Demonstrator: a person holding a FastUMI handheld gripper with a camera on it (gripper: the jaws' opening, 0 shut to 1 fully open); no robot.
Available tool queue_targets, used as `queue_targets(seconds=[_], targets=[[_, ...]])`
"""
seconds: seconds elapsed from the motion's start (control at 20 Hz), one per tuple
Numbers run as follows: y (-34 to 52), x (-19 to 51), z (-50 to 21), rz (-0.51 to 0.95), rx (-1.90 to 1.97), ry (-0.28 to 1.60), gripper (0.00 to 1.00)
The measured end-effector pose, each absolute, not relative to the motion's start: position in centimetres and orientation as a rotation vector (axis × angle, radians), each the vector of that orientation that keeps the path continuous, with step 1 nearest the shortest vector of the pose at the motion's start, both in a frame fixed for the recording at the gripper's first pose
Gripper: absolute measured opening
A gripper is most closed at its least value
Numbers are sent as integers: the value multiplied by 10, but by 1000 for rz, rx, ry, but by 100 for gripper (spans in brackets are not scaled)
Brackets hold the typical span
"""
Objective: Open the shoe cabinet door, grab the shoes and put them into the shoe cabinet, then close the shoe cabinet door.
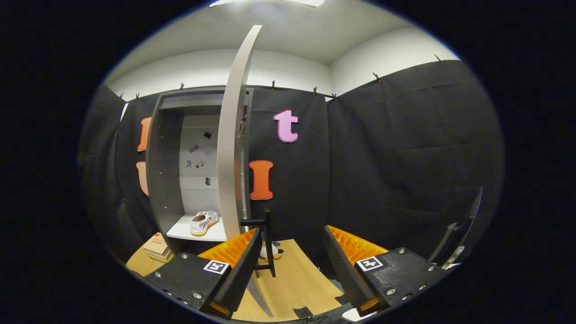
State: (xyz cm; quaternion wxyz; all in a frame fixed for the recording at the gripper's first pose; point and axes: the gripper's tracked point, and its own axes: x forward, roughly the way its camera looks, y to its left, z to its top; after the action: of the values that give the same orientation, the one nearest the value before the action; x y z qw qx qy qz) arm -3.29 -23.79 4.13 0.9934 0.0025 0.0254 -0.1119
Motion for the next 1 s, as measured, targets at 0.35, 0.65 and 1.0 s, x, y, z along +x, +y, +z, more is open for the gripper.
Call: queue_targets(seconds=[0.35, 0.65, 1.0], targets=[[-159, -28, 37, -5, 84, 19, 88], [-106, -7, 34, 140, 142, -1, 88], [-87, 4, 29, 231, 106, 17, 89]])
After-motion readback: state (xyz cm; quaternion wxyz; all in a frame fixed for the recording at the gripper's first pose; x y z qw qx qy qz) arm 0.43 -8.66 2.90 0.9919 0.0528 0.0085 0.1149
